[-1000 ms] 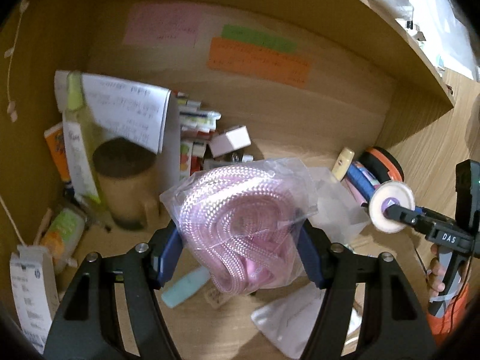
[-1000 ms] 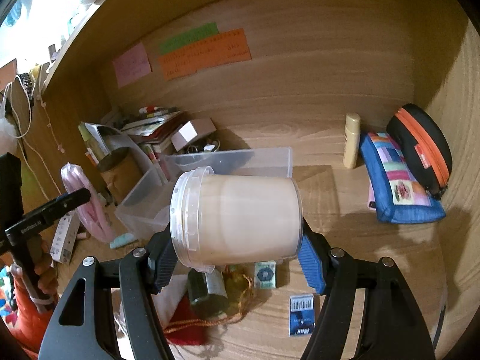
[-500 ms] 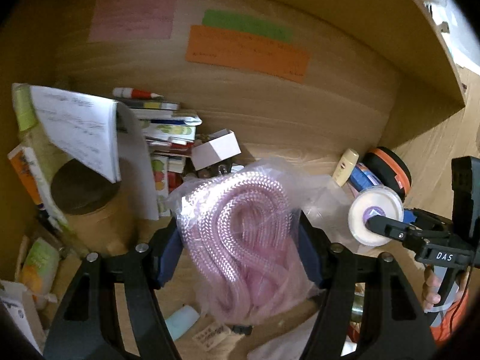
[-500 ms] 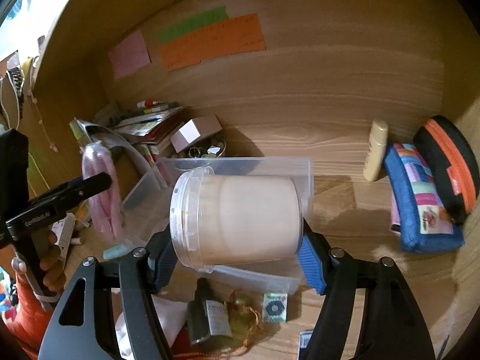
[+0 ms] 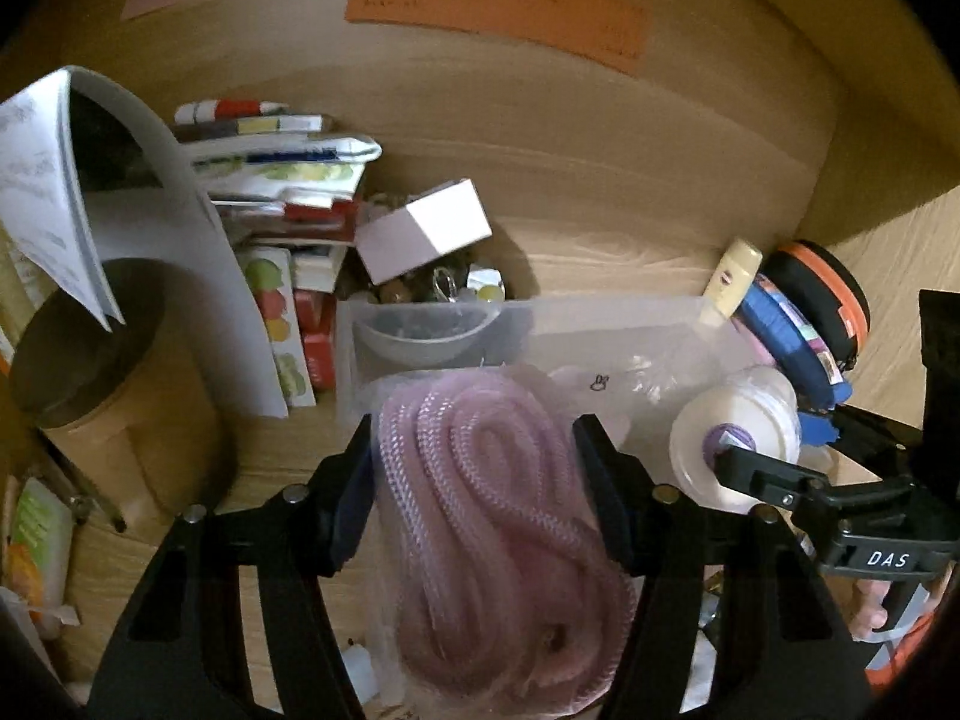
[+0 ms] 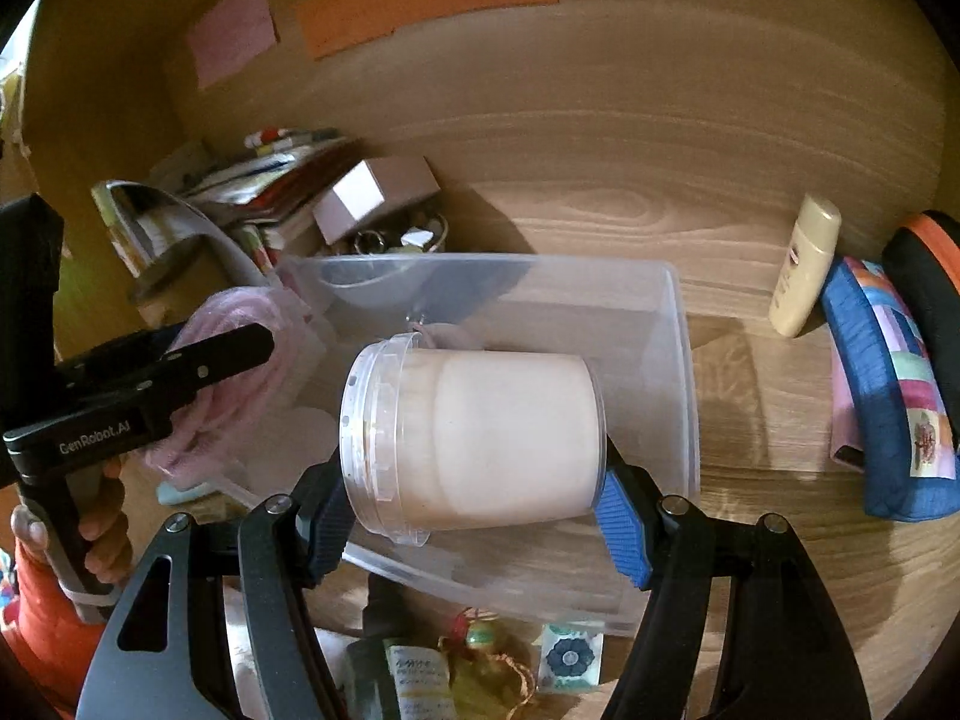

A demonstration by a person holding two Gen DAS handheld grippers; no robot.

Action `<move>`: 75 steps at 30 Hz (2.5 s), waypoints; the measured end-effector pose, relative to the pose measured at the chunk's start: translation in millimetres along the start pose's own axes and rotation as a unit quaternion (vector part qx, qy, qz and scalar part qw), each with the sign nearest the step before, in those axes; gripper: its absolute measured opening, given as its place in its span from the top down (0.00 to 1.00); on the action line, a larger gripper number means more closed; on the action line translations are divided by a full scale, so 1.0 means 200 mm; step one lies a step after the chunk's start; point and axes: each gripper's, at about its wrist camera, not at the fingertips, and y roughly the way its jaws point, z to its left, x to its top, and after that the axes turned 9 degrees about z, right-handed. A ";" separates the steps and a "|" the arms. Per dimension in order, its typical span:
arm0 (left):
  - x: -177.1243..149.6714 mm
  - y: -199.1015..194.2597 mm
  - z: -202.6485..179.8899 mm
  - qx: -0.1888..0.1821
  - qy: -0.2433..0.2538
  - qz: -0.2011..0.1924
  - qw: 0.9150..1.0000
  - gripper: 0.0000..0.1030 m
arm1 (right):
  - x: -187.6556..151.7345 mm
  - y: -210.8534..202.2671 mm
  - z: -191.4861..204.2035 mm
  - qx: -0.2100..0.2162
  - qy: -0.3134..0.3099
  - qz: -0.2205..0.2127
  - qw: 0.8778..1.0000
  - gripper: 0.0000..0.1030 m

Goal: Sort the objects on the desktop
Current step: 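Carry the pink rope bag and cream jar toward the clear box with both grippers, then release the rope bag and cream jar into the clear box, opening both grippers, then grasp the green bottle with the right gripper while the left grasps a small beige item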

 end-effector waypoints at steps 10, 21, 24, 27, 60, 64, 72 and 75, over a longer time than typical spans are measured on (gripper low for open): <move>-0.03 0.01 -0.07 0.024 0.034 -0.004 0.999 0.38 | -0.01 0.05 0.04 -0.011 -0.017 0.014 1.000 0.36; -0.03 -0.04 -0.08 0.015 0.041 -0.013 0.999 0.29 | -0.02 0.04 0.05 -0.025 -0.019 0.009 0.999 0.35; -0.03 -0.05 -0.09 0.012 0.042 -0.011 0.999 0.26 | -0.02 0.04 0.06 -0.035 -0.021 0.007 0.999 0.33; -0.02 -0.07 -0.09 0.017 0.041 -0.015 0.999 0.24 | -0.02 0.02 0.06 -0.035 -0.026 0.004 0.999 0.32; -0.43 -0.65 0.11 0.114 -0.002 -0.054 0.992 0.05 | -0.29 -0.53 0.05 -0.081 -0.019 -0.088 0.993 0.12; -0.55 -0.65 0.16 0.122 -0.011 -0.031 0.992 0.05 | -0.36 -0.57 0.00 -0.094 -0.006 -0.086 0.992 0.12; -0.79 -0.62 0.17 0.120 -0.021 -0.005 0.993 0.05 | -0.46 -0.51 -0.02 -0.074 0.016 -0.051 0.996 0.12; -0.87 -0.60 0.14 0.112 -0.015 0.005 0.994 0.13 | -0.50 -0.48 0.03 -0.068 0.003 -0.045 0.997 0.12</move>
